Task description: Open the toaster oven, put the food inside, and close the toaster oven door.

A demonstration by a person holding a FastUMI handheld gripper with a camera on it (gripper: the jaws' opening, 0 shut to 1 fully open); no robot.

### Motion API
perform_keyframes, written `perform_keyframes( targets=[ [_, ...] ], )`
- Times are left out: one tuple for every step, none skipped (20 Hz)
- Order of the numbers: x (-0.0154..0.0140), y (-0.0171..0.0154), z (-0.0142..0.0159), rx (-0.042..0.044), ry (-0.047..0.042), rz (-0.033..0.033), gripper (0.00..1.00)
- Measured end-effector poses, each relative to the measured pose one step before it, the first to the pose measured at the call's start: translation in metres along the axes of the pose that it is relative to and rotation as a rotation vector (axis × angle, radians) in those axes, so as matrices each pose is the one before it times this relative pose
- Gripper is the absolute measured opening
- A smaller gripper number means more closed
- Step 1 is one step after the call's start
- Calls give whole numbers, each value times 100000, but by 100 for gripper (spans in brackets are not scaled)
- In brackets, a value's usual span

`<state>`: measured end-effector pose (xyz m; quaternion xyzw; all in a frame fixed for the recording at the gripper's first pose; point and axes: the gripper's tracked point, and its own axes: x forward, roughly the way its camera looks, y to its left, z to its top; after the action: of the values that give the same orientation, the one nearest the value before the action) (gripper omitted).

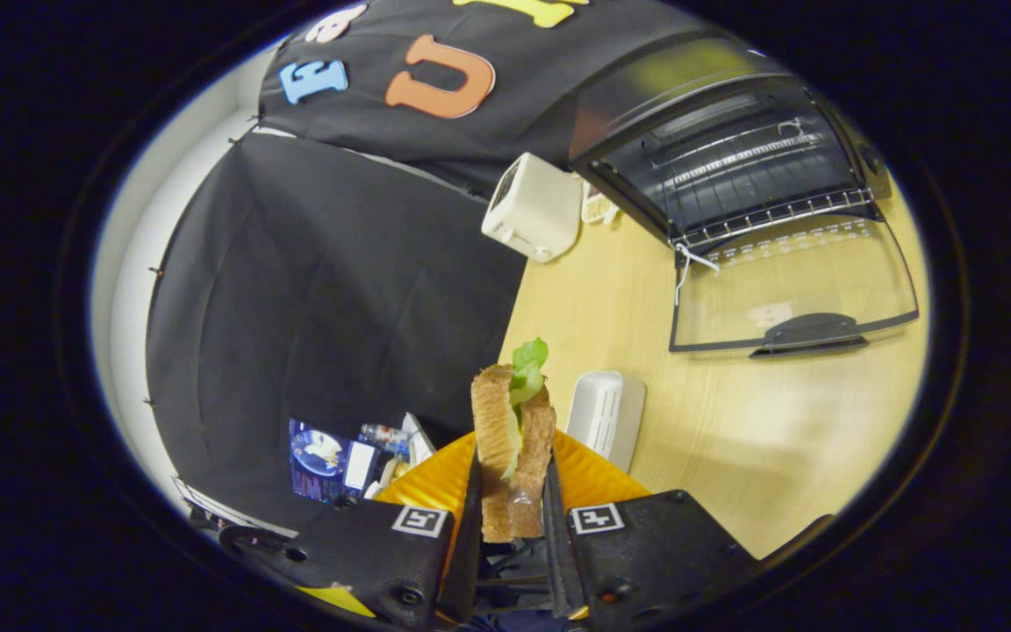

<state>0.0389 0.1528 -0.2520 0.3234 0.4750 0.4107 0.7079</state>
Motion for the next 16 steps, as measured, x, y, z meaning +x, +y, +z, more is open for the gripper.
perform_keyframes(
  targets=[
    [-471,-604,806,103,-3734,-675,38],
    [-303,-713,905,217,-3102,-848,38],
    [-251,-719,614,744,-2673,-565,38],
    [-108,-523,702,1067,-2342,656,38],
    [-300,-656,1045,2173,-3852,1091,38],
    [-208,-832,1052,2787,-3468,177,38],
    [-336,-965,974,2428,-3652,-659,38],
    [-77,-1241,1099,3205,-3104,-1717,38],
    [-41,-1053,683,3200,-2122,-901,37],
    [215,-813,1073,3457,-3021,523,38],
    [232,-600,892,1841,-2234,980,38],
    [169,-882,1010,1344,-3186,-408,38],
    [188,-649,973,220,-3983,-697,38],
    [426,-498,1151,25,-4600,-134,38],
    [268,-376,997,268,-4142,77,38],
    [414,-303,705,989,-2654,149,37]
  ],
)
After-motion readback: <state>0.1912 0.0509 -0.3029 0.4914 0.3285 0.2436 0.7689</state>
